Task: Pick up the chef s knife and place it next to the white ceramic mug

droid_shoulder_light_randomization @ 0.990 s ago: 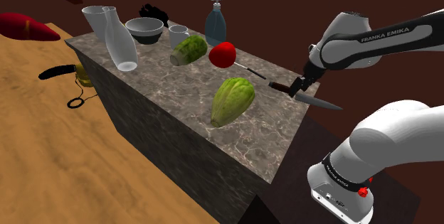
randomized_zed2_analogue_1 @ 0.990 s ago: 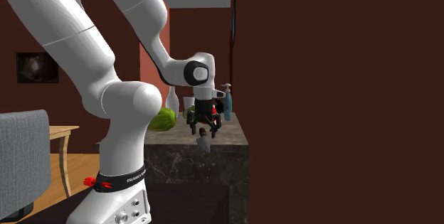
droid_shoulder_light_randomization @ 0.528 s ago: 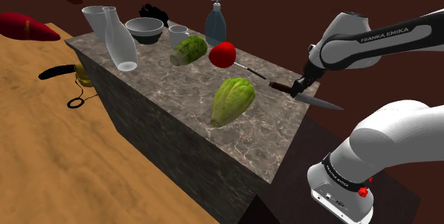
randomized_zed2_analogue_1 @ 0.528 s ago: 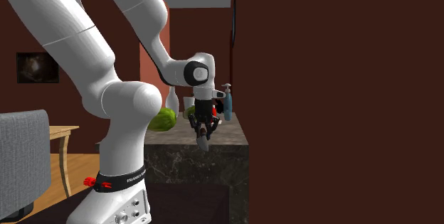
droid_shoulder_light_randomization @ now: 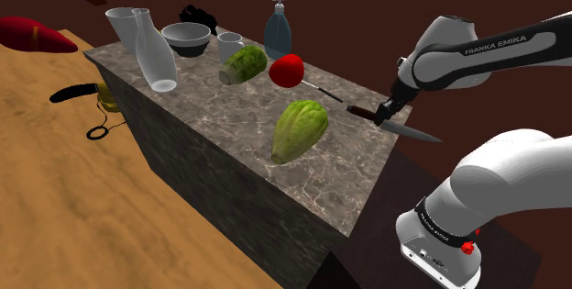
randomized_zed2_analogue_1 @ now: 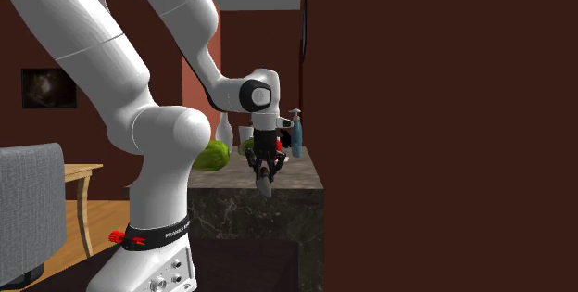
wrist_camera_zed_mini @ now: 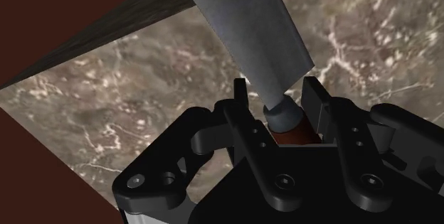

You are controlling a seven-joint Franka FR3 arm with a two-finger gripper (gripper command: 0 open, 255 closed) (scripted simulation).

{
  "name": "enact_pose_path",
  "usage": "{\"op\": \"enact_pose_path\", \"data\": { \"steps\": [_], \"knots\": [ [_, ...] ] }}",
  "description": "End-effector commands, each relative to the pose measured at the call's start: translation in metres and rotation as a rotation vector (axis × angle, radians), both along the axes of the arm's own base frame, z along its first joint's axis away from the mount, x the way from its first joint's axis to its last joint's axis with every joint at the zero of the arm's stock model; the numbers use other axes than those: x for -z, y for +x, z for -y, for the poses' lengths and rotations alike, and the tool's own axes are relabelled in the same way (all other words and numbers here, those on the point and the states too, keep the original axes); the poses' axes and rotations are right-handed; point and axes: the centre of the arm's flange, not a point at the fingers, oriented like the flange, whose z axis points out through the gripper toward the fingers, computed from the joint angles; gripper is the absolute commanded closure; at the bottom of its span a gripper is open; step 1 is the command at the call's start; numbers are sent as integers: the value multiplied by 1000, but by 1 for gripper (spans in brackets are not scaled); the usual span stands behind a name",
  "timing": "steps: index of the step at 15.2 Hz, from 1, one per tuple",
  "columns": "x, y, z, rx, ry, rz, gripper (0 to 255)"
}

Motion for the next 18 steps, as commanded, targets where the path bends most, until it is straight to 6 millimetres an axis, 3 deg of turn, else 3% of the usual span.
{"op": "enact_pose_path", "data": {
  "steps": [1,18],
  "knots": [
    [-5,0,0,0,0,-1,255],
    [-95,0,0,0,0,-1,255]
  ]
}}
